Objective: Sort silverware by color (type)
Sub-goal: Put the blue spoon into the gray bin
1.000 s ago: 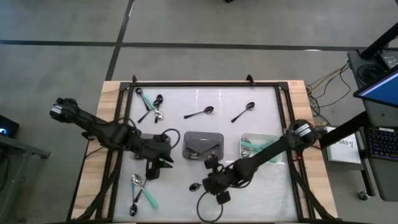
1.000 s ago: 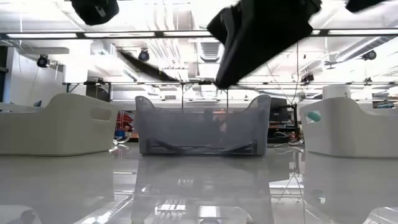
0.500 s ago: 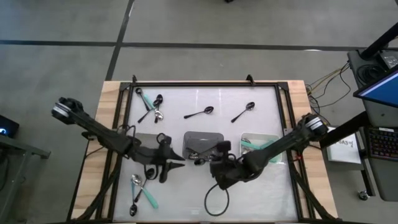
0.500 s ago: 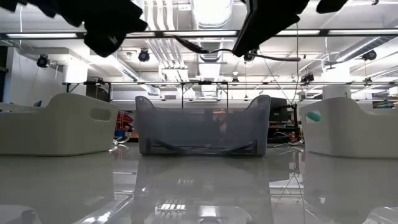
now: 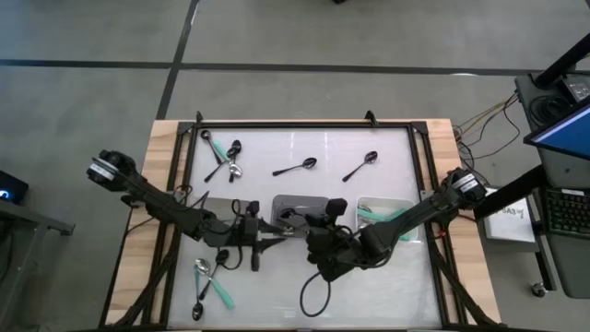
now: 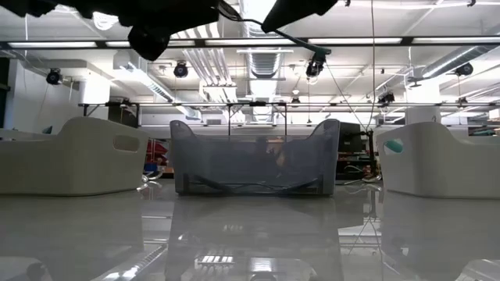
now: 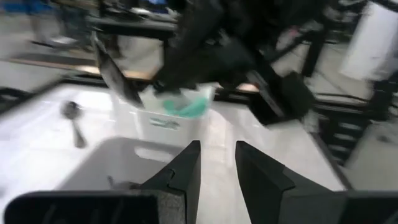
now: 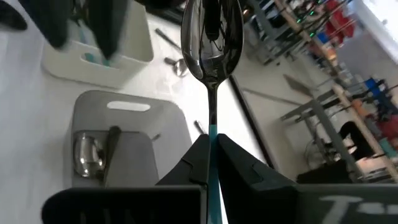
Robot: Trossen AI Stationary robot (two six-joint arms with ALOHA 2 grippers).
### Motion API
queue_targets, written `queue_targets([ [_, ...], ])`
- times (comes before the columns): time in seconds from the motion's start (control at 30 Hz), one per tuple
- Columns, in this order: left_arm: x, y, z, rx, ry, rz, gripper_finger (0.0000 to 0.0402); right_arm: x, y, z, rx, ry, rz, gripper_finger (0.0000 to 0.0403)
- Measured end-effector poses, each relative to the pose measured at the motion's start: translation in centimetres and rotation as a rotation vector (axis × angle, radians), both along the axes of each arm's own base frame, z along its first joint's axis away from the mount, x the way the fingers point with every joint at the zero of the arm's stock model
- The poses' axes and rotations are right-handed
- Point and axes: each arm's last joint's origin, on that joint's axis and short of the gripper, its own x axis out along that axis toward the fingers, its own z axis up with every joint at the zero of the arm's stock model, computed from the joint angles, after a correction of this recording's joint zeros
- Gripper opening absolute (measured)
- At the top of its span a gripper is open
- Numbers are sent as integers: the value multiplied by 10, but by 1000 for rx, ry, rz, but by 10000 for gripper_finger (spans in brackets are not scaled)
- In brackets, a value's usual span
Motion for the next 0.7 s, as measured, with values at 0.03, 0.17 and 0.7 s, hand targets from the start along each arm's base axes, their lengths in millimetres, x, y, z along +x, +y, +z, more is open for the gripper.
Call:
queue_targets([
  [0.03, 4, -1, 1, 16, -4, 46, 84, 2, 1, 0, -18, -5, 2, 9],
  [0.17, 16, -4, 9, 86, -24, 251, 84, 6, 3, -2, -33, -27, -3, 9],
  [0.7, 31, -10, 25, 167, -40, 452, 84, 5, 7, -5, -119, -34, -37, 9],
])
